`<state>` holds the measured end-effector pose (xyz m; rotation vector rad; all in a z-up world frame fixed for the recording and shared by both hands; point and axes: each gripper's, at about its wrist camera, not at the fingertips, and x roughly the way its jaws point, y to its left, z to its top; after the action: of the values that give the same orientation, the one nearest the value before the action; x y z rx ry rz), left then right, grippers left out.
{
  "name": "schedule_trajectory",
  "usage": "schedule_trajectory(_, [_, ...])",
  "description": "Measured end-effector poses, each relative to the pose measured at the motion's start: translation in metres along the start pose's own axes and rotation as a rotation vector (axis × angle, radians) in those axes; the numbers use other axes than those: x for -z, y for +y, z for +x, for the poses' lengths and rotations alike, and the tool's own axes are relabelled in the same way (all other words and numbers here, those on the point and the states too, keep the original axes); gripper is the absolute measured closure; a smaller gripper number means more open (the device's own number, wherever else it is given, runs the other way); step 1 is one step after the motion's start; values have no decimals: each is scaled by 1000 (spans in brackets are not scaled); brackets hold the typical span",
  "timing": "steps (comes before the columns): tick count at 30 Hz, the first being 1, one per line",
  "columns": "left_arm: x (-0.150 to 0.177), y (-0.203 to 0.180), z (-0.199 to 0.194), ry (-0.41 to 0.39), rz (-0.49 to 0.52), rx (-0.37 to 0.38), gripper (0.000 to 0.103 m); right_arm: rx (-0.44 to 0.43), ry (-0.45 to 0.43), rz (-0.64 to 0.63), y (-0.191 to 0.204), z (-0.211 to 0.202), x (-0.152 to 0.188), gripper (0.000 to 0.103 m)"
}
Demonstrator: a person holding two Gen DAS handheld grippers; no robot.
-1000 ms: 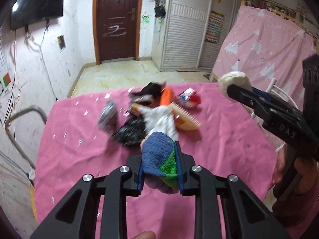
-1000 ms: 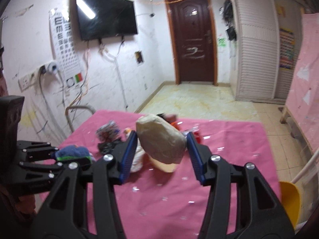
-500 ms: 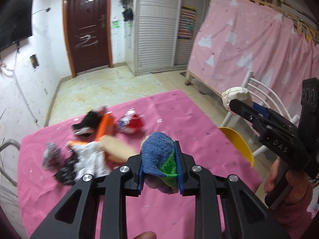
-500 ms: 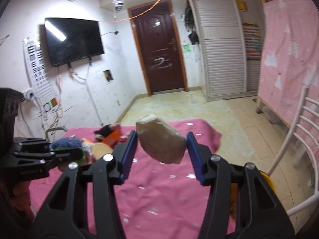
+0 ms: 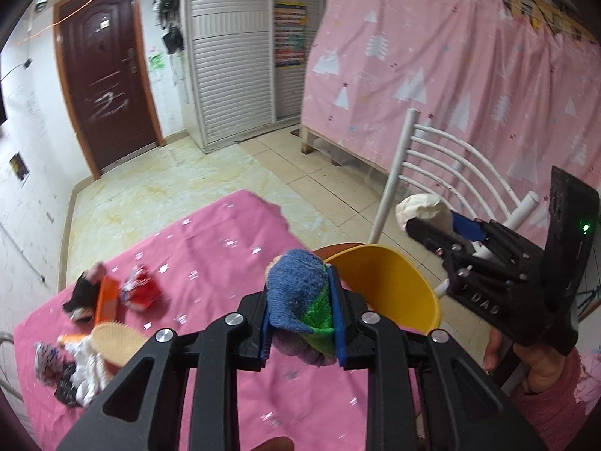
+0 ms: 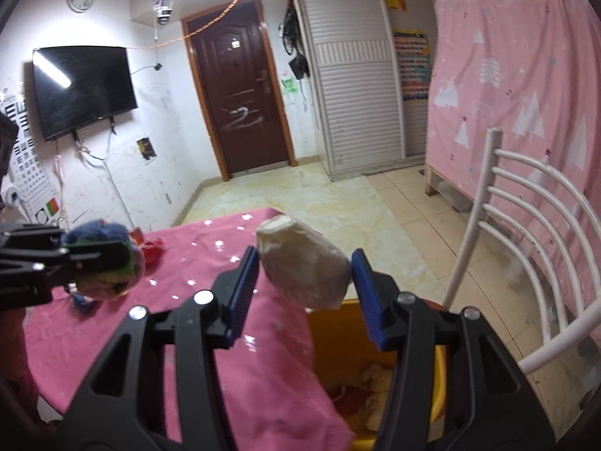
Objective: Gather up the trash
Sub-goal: 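Carry both items over the yellow bin and open both tools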
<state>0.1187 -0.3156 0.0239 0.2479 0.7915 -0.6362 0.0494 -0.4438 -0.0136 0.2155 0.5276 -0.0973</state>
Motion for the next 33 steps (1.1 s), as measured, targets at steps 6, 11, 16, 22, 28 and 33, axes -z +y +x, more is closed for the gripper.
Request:
schedule_trajectory(6, [-19, -32, 21, 12, 48, 42, 86, 36, 18, 28, -29, 1, 7, 53])
schedule_trajectory(11, [-35, -58, 39, 24, 78, 80, 86, 68, 22, 70, -50, 0, 11, 37])
schedule_trajectory(16, [-40, -81, 52, 28, 106, 101, 86, 101, -2, 108, -67, -7, 12, 37])
schedule_trajectory(22, [-45, -94, 62, 43, 101, 141, 74, 138, -30, 161, -89, -18, 11, 37])
schedule_trajectory(28, [-44, -87, 61, 38, 76, 145, 70, 147, -24, 165, -89, -20, 11, 37])
schedule_trajectory(33, [-43, -71, 50, 24, 45, 138, 69, 125, -13, 136, -73, -13, 6, 37])
